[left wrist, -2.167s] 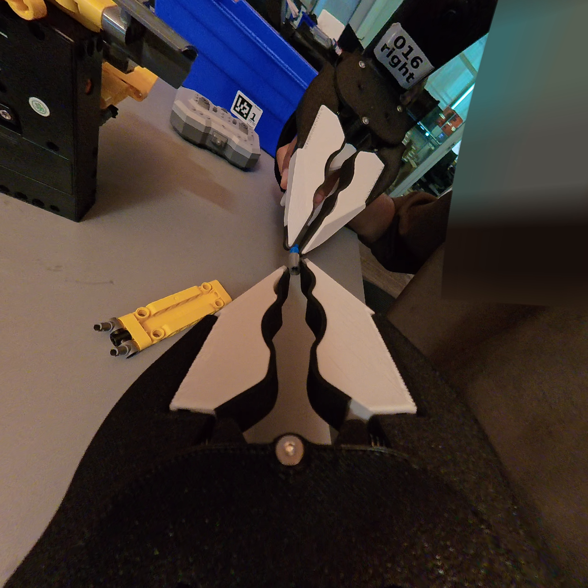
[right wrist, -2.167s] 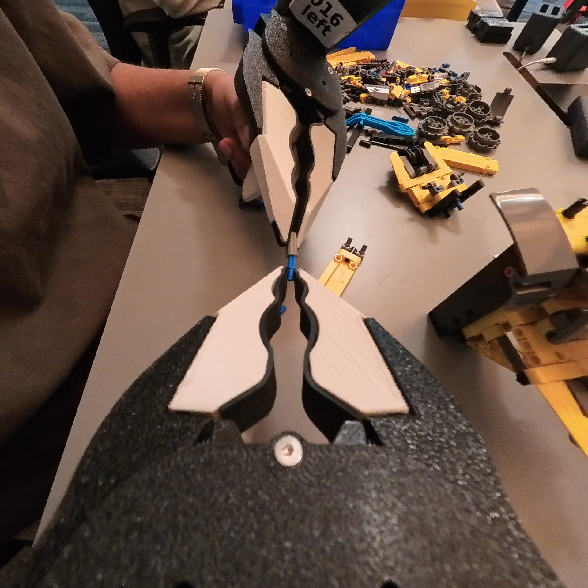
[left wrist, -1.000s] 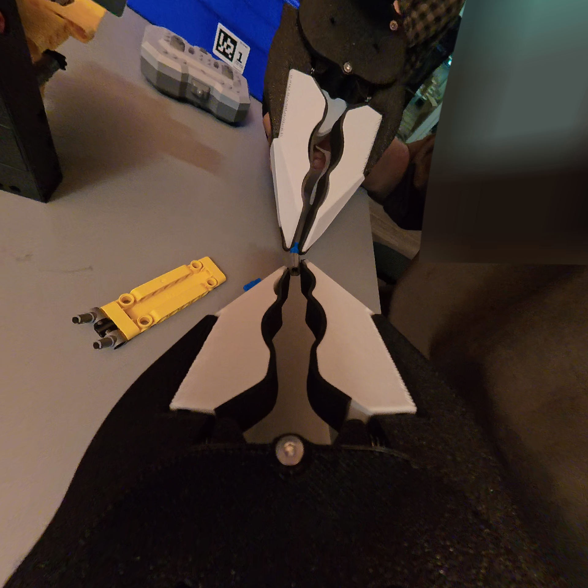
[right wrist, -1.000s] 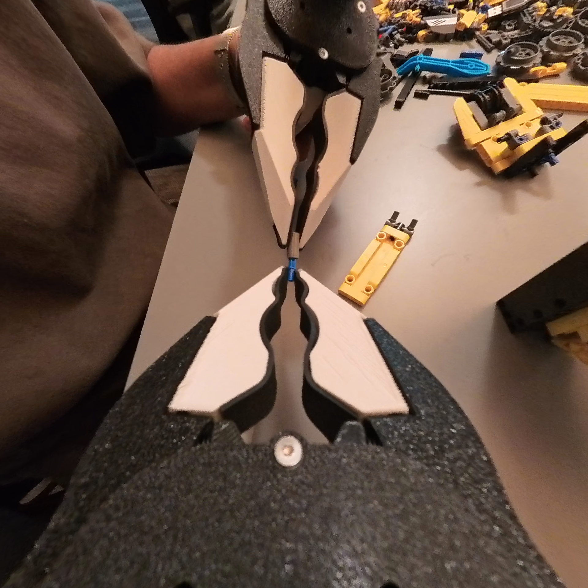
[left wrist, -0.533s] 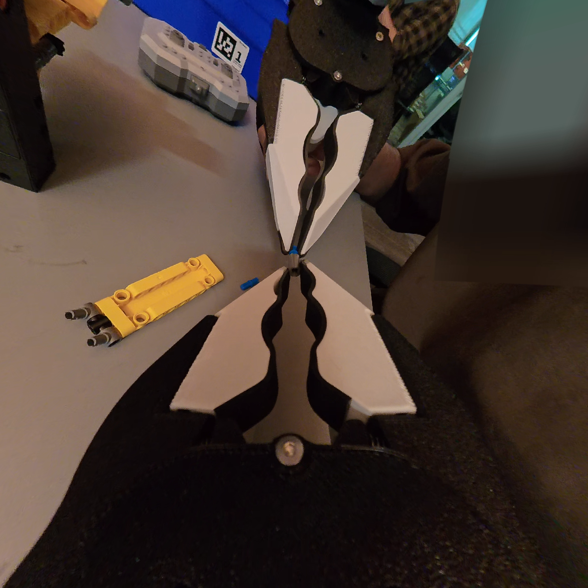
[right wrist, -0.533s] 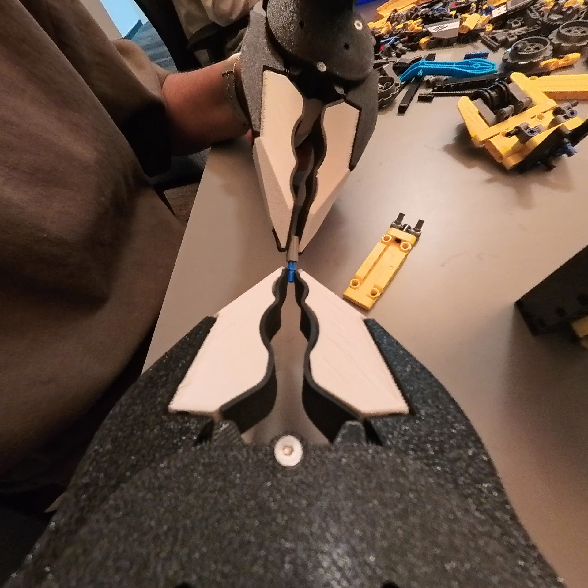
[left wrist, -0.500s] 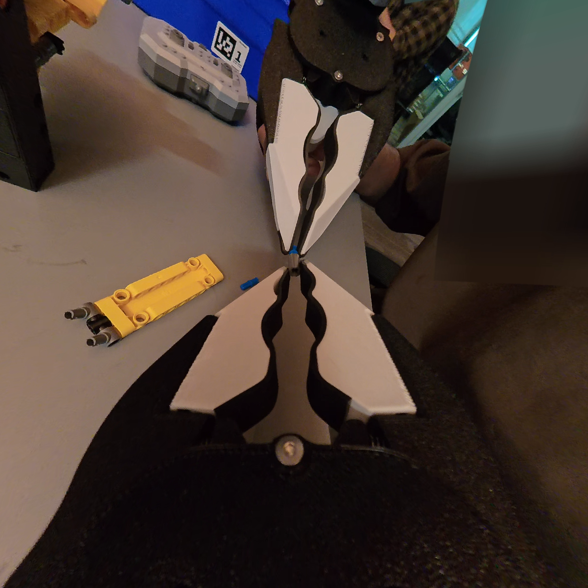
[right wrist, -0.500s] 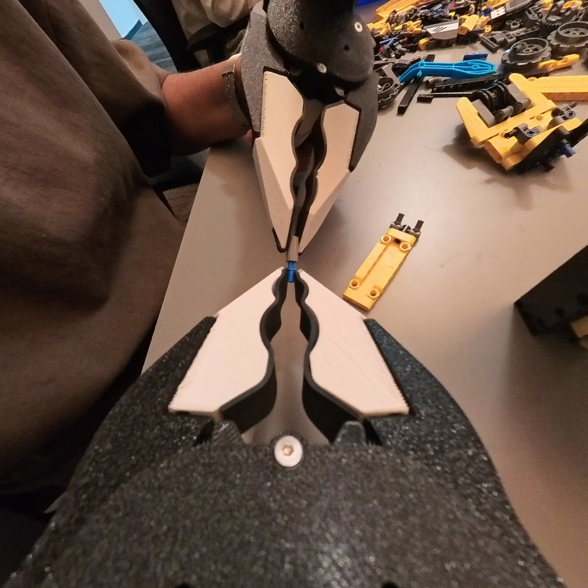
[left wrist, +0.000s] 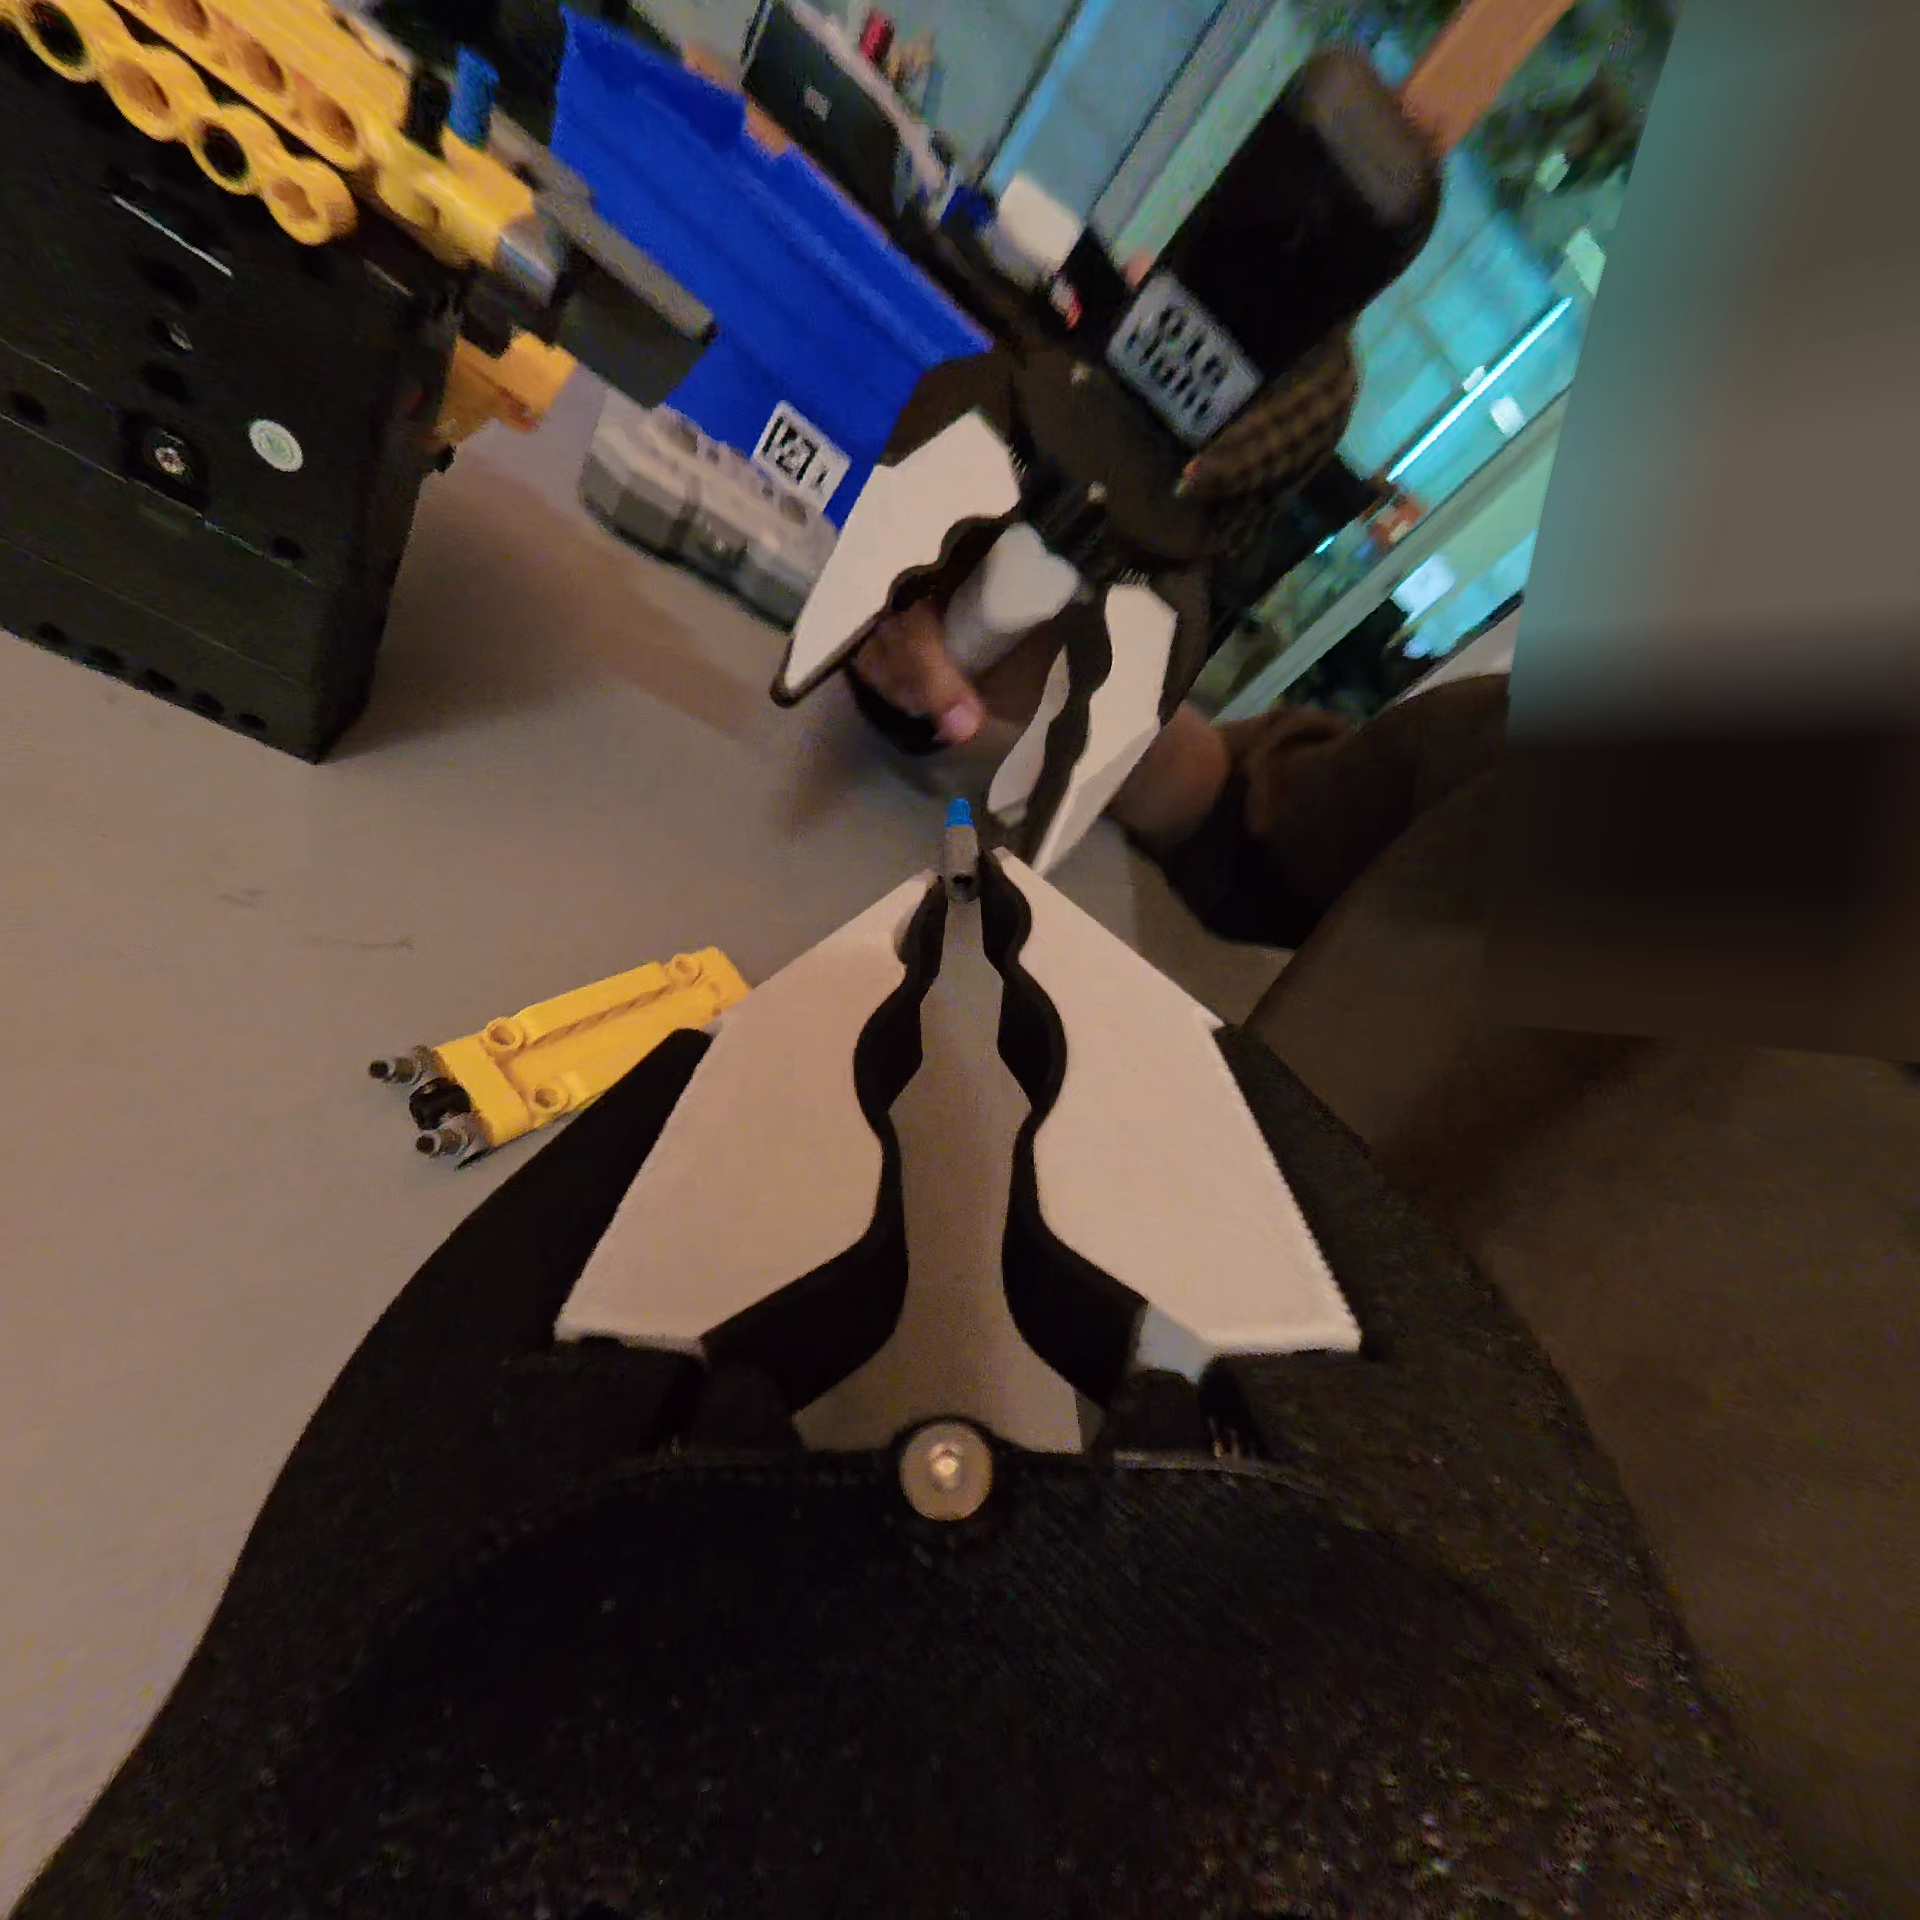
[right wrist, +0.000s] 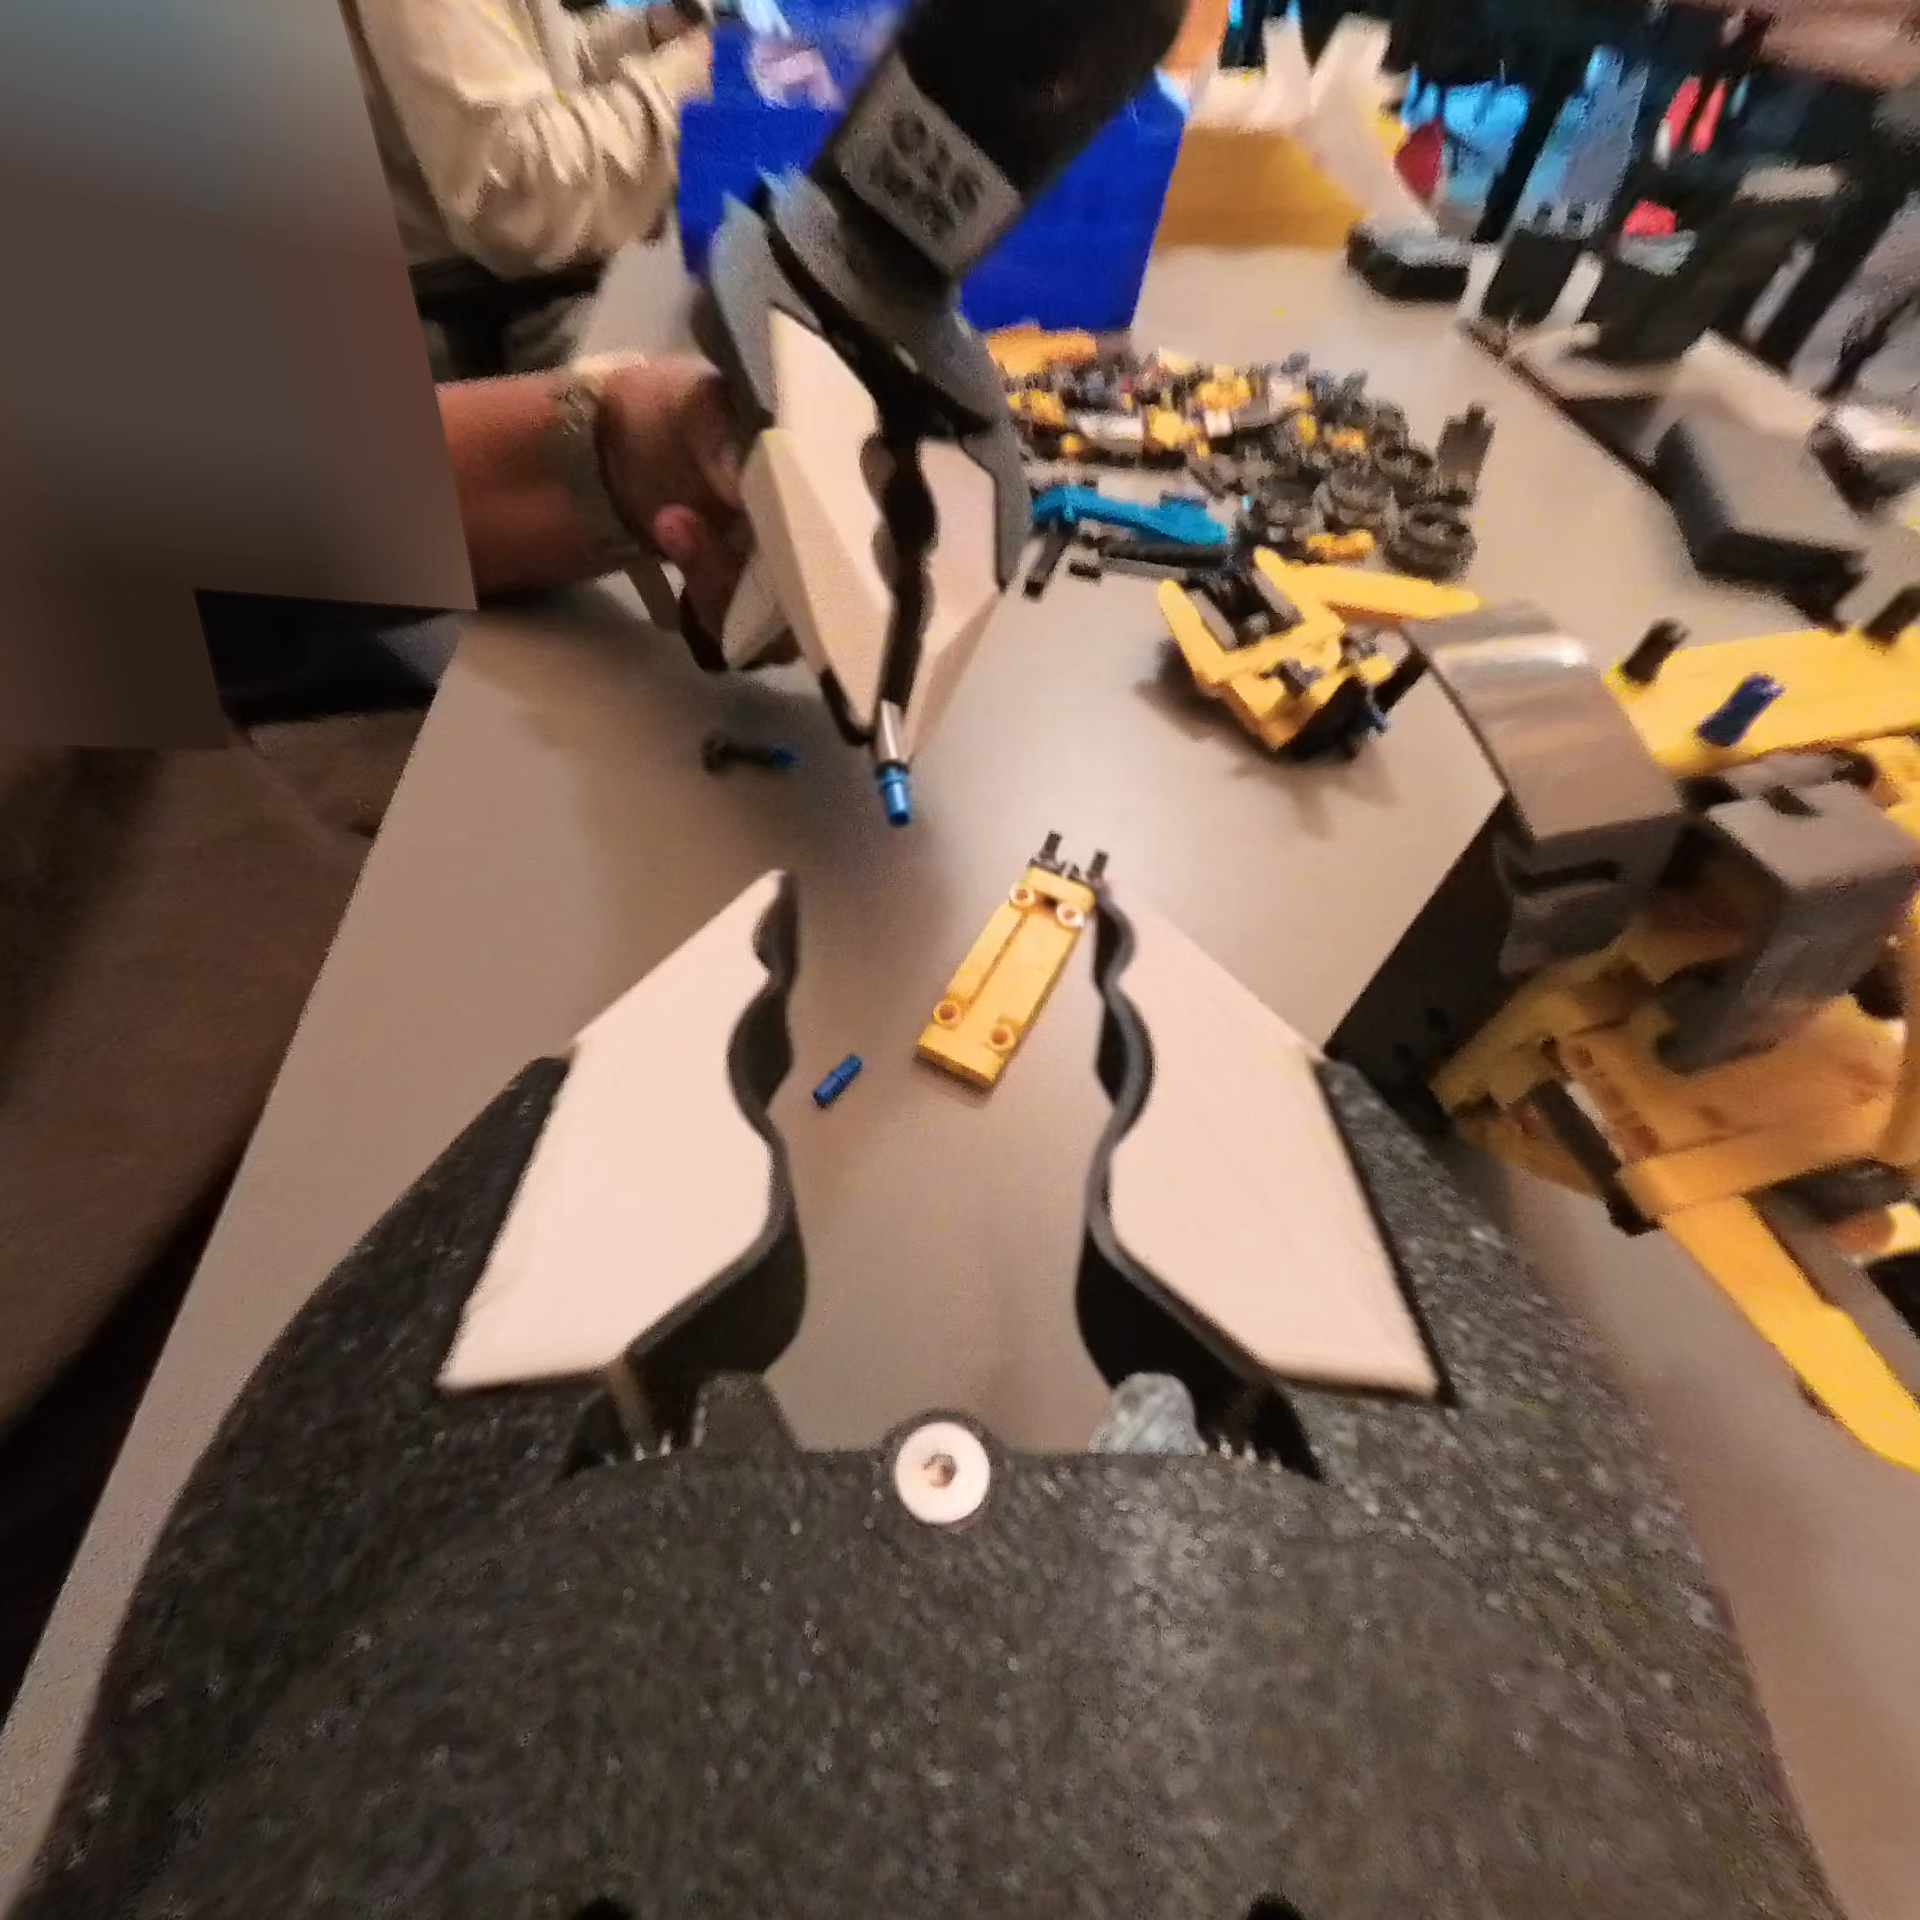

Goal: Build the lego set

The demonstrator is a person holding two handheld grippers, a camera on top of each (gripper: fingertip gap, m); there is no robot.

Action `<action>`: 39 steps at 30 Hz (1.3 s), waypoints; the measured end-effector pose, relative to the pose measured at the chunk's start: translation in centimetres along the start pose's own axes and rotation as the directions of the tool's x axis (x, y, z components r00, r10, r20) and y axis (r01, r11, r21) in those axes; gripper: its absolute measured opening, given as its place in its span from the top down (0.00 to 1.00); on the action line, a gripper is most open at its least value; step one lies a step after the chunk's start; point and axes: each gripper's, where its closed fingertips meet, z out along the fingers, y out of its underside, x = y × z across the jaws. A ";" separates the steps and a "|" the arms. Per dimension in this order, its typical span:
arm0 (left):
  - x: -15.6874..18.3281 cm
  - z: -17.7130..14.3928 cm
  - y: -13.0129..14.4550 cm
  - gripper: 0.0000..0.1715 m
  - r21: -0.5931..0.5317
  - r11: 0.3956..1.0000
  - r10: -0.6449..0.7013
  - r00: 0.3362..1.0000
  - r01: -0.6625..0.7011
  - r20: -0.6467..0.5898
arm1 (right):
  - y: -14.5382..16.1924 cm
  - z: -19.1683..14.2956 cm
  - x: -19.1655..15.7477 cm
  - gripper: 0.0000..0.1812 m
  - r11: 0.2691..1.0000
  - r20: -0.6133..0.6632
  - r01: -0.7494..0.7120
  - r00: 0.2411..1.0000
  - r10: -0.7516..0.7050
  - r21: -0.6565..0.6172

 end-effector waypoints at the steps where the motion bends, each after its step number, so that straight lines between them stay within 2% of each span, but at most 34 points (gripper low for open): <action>1: 0.3 -0.1 -0.4 0.99 0.024 0.999 -0.028 0.999 0.029 -0.035 | -0.6 -0.2 -0.3 0.63 0.999 0.021 -0.002 1.000 0.001 0.049; 4: 1.2 -0.1 -0.7 0.99 0.052 0.995 -0.076 0.991 0.082 -0.112 | -2.3 -0.7 -1.0 0.68 0.983 0.058 0.011 0.998 -0.022 0.182; 8: 2.7 -0.2 -1.4 0.99 0.090 0.989 -0.094 0.975 0.114 -0.202 | -2.9 -0.7 -1.7 0.79 0.961 0.001 0.163 0.986 -0.167 0.224; 14: 2.5 -0.2 -1.5 0.99 0.093 0.990 -0.083 0.979 0.102 -0.189 | -4.4 -1.1 -2.2 0.96 0.941 -0.039 0.187 0.982 -0.183 0.282; 33: 3.3 0.3 -0.8 0.99 0.059 0.990 -0.110 0.963 0.128 -0.248 | -4.1 -0.9 -3.1 0.98 0.952 0.049 0.130 0.988 -0.149 0.279; 39: 2.5 0.4 -0.8 0.99 0.061 0.984 -0.148 0.962 0.166 -0.229 | -3.4 -0.6 -2.7 0.98 0.963 0.020 0.125 0.991 -0.134 0.237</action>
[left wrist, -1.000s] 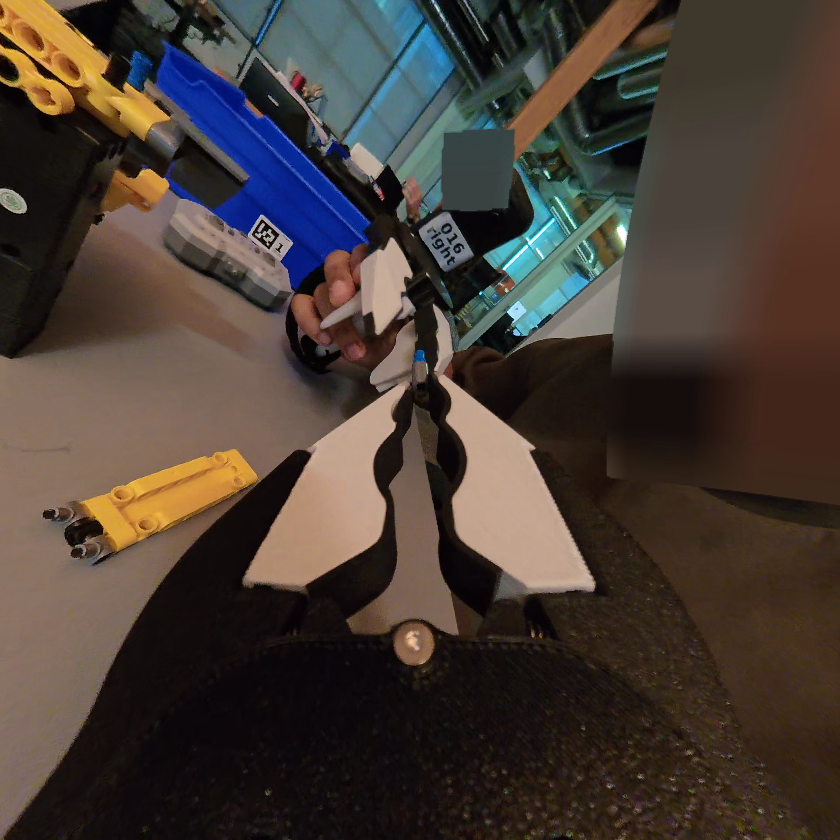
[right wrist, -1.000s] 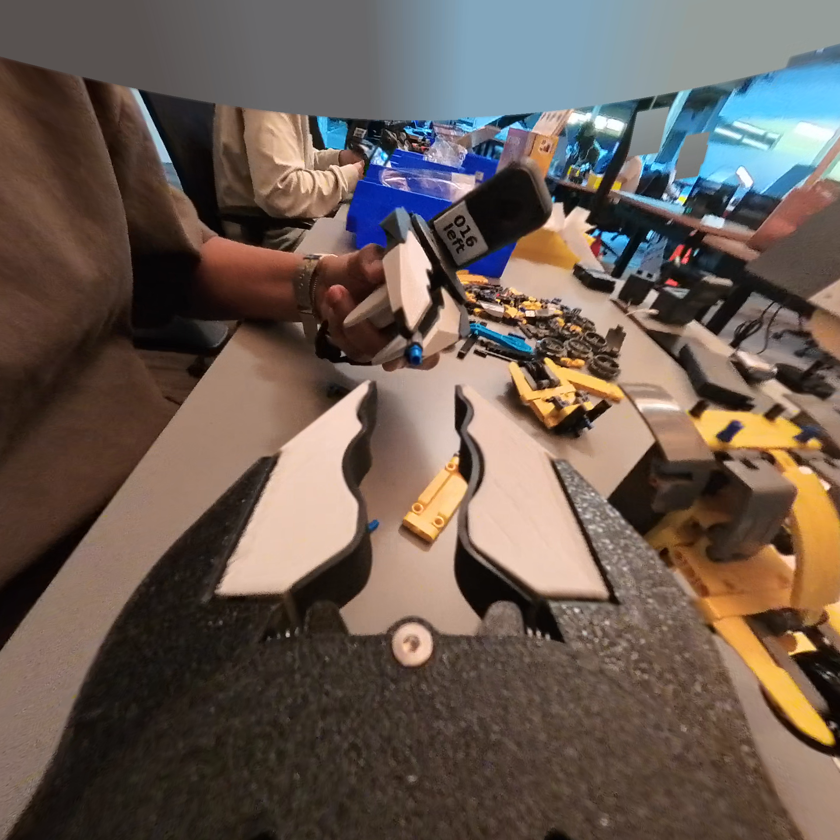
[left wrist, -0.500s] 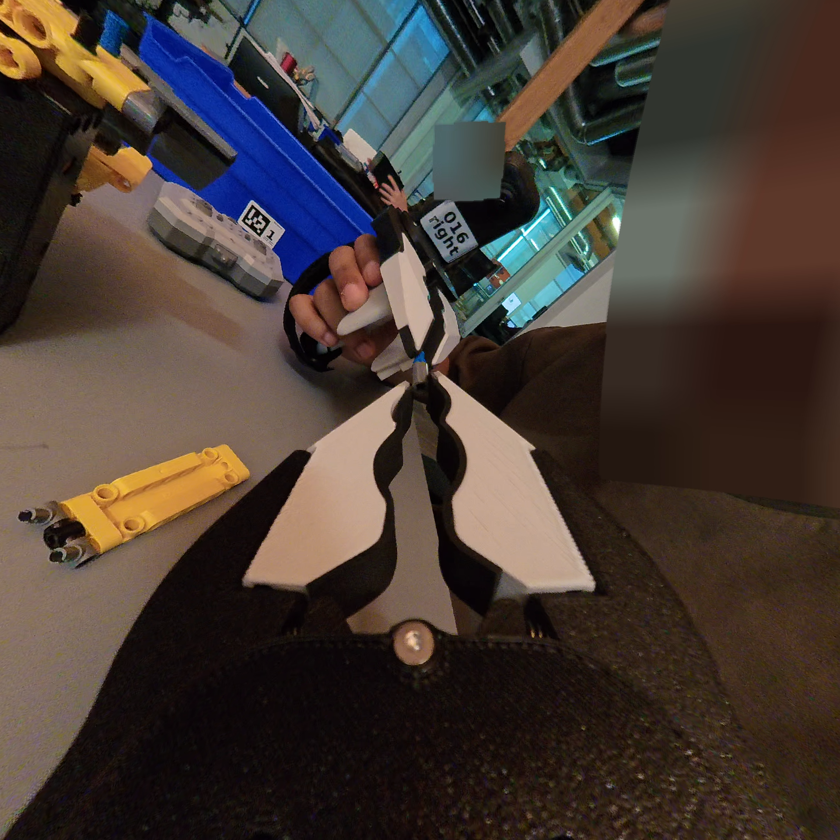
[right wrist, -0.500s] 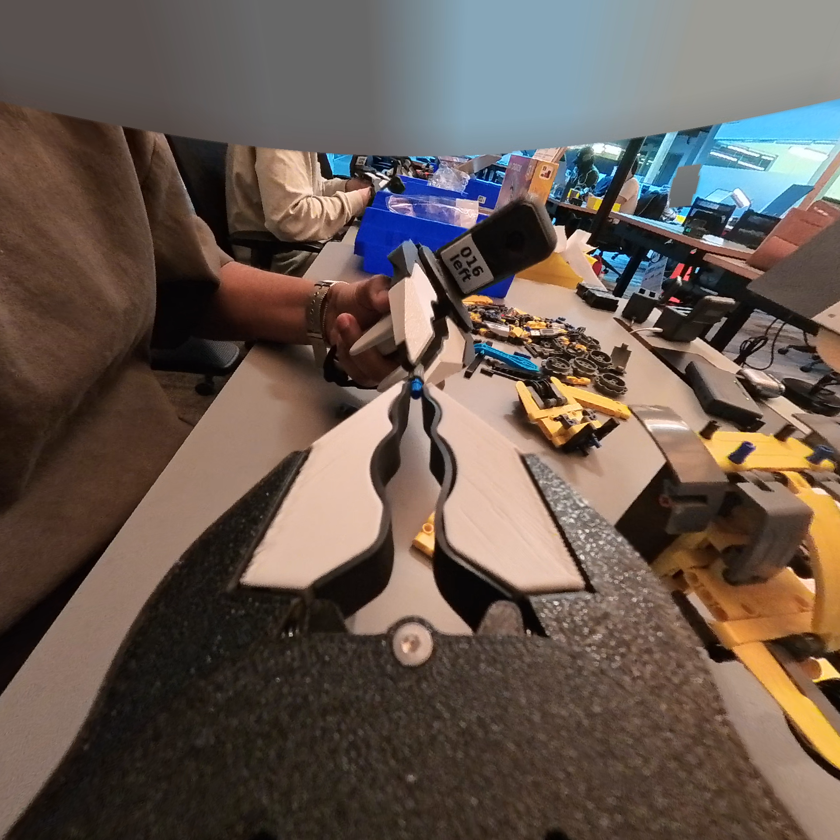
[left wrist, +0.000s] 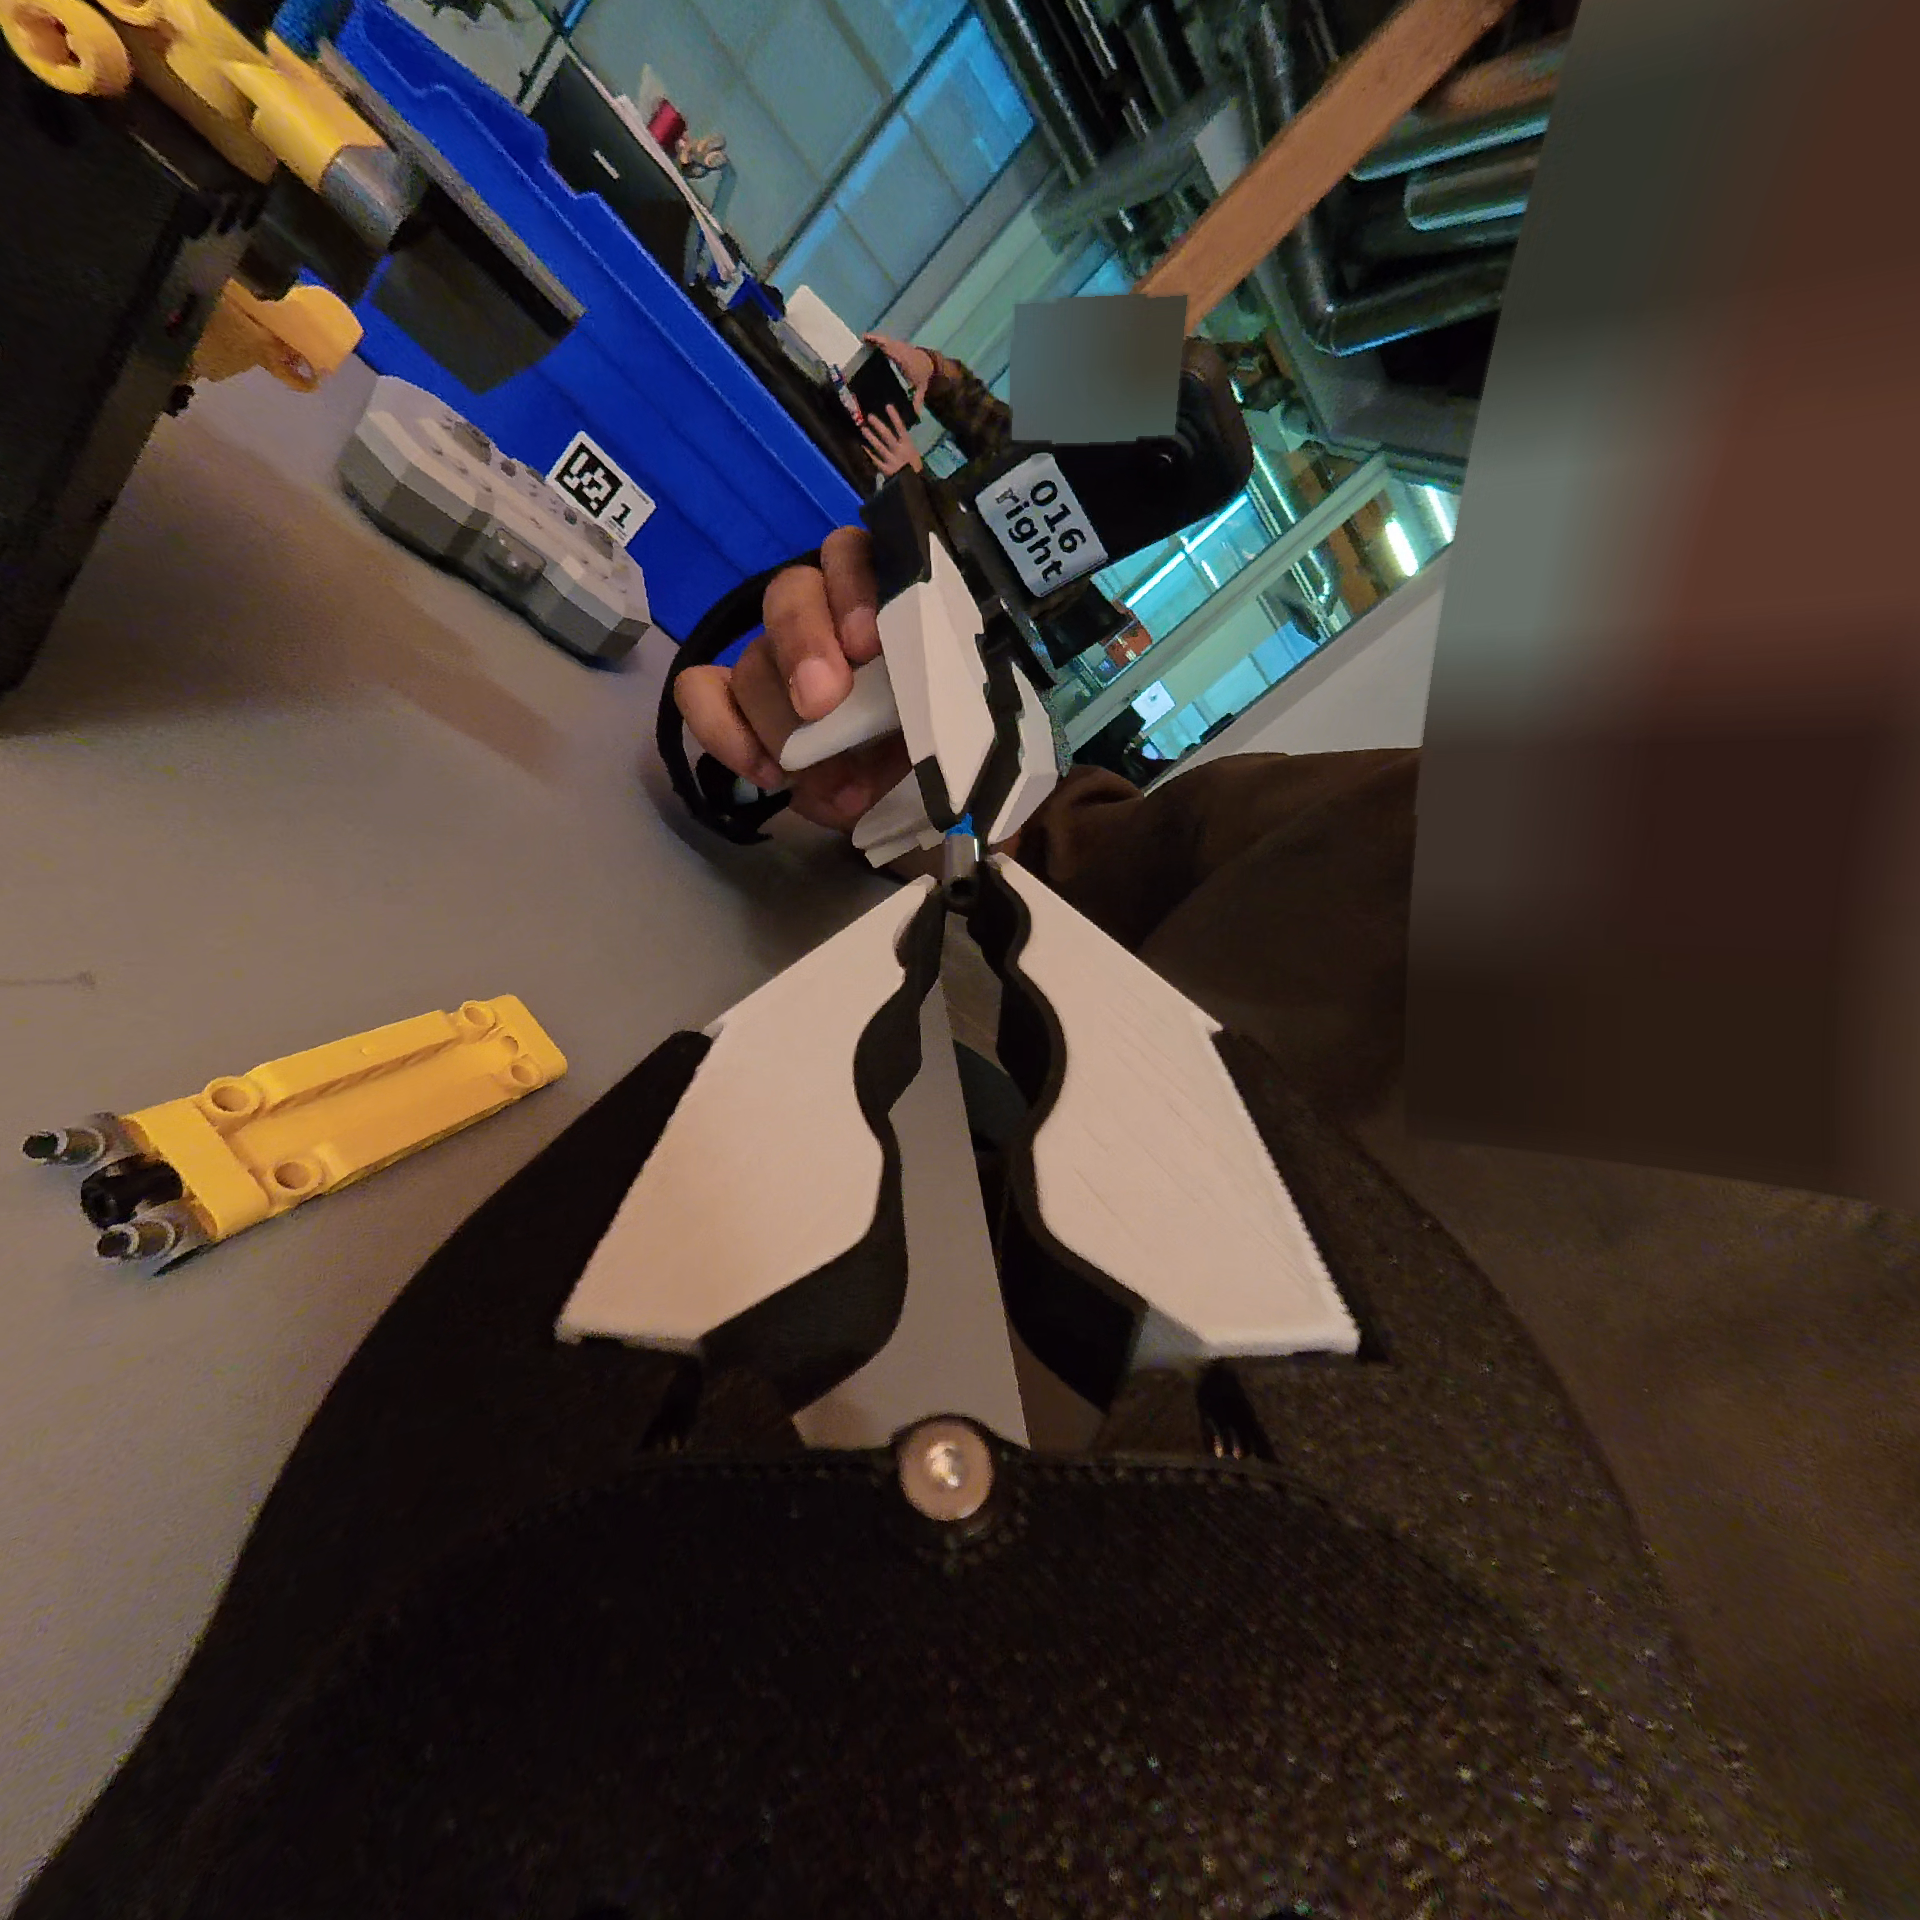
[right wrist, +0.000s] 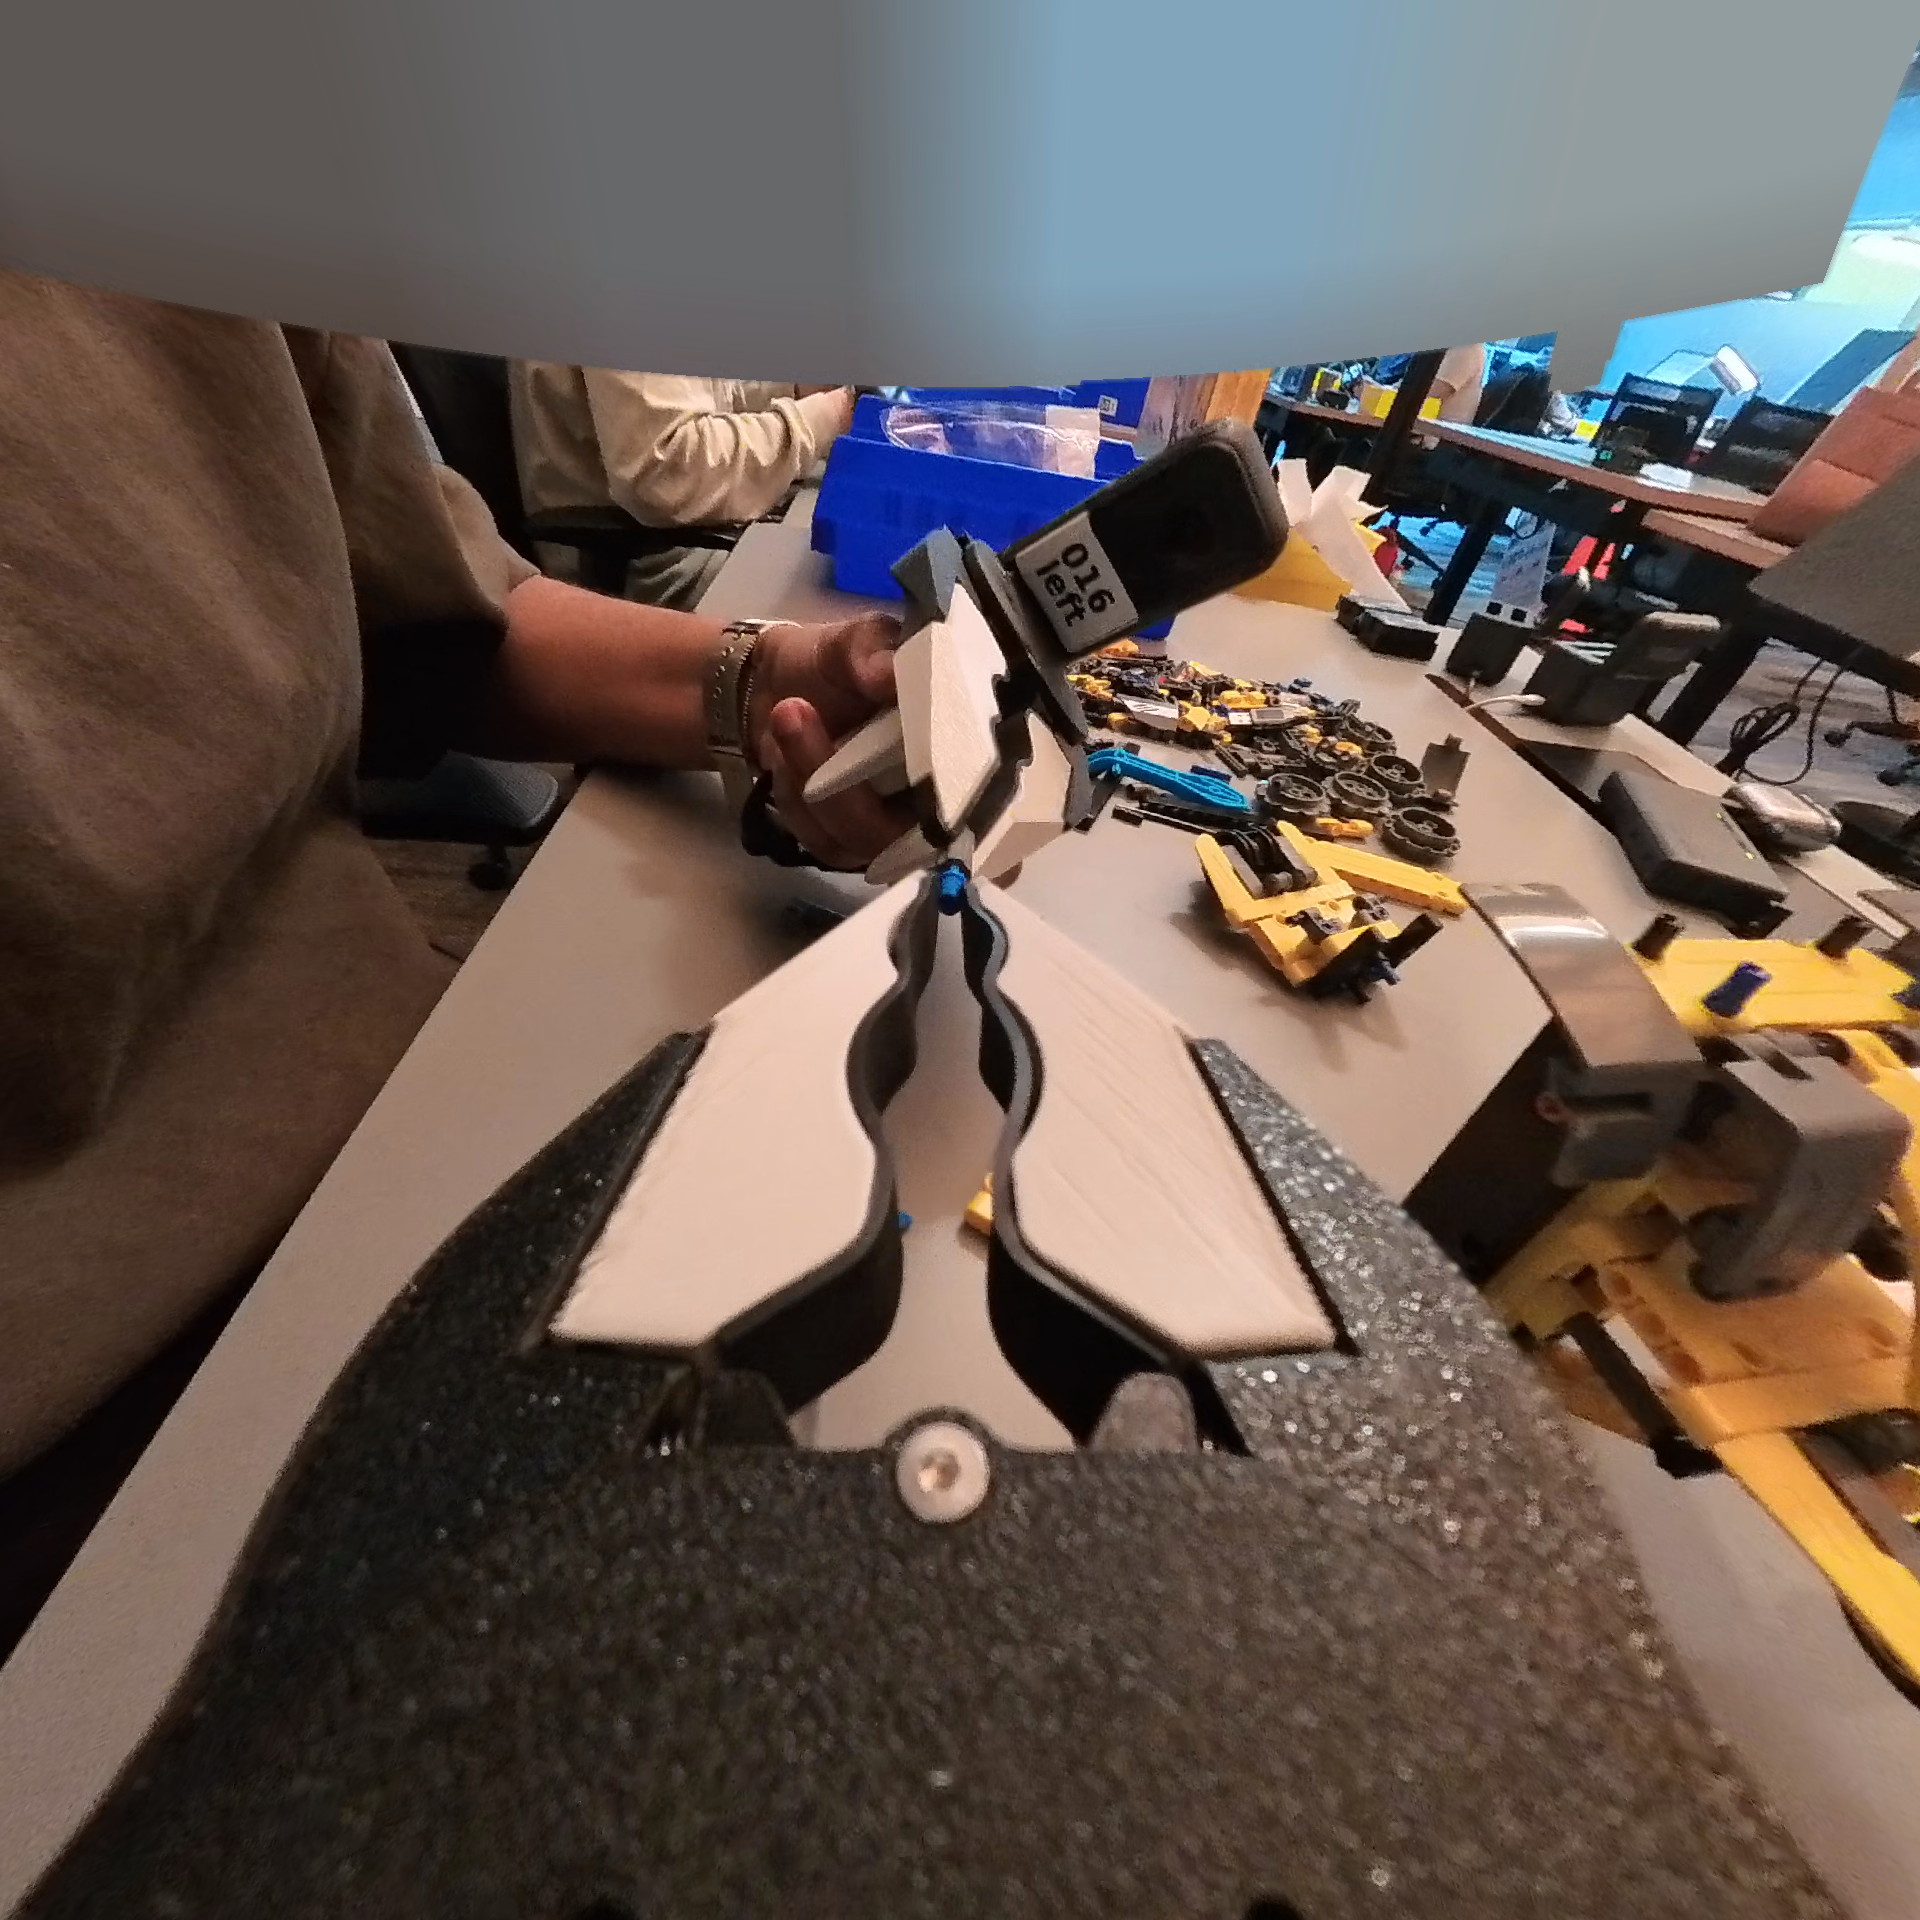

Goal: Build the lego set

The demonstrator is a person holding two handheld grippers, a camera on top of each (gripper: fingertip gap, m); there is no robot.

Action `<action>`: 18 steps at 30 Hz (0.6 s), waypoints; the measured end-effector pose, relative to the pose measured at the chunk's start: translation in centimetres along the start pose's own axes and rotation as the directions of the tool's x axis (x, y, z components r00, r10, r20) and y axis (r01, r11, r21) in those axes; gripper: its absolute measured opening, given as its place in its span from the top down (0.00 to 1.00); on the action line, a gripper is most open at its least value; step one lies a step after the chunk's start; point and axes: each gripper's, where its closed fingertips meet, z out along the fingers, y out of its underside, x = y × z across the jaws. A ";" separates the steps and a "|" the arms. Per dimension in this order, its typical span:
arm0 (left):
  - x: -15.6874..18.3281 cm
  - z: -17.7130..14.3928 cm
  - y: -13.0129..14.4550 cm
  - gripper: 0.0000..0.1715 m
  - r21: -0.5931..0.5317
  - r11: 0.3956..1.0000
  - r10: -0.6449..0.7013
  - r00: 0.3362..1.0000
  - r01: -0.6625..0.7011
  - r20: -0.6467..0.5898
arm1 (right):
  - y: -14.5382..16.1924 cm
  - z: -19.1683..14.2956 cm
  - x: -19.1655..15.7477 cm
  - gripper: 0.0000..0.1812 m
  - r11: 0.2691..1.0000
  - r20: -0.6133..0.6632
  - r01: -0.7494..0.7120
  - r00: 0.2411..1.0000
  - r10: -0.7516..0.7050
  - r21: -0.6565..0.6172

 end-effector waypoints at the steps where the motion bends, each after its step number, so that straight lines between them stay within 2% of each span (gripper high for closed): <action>1: 0.0 0.0 0.0 0.99 0.001 1.000 0.000 1.000 0.000 0.000 | 0.0 0.0 0.0 0.98 1.000 -0.001 -0.006 1.000 0.006 0.003; 18: -0.6 0.2 0.7 0.99 -0.029 0.999 -0.013 0.999 0.014 0.032 | 0.9 0.5 -0.1 0.98 0.998 -0.022 0.026 0.999 -0.028 -0.058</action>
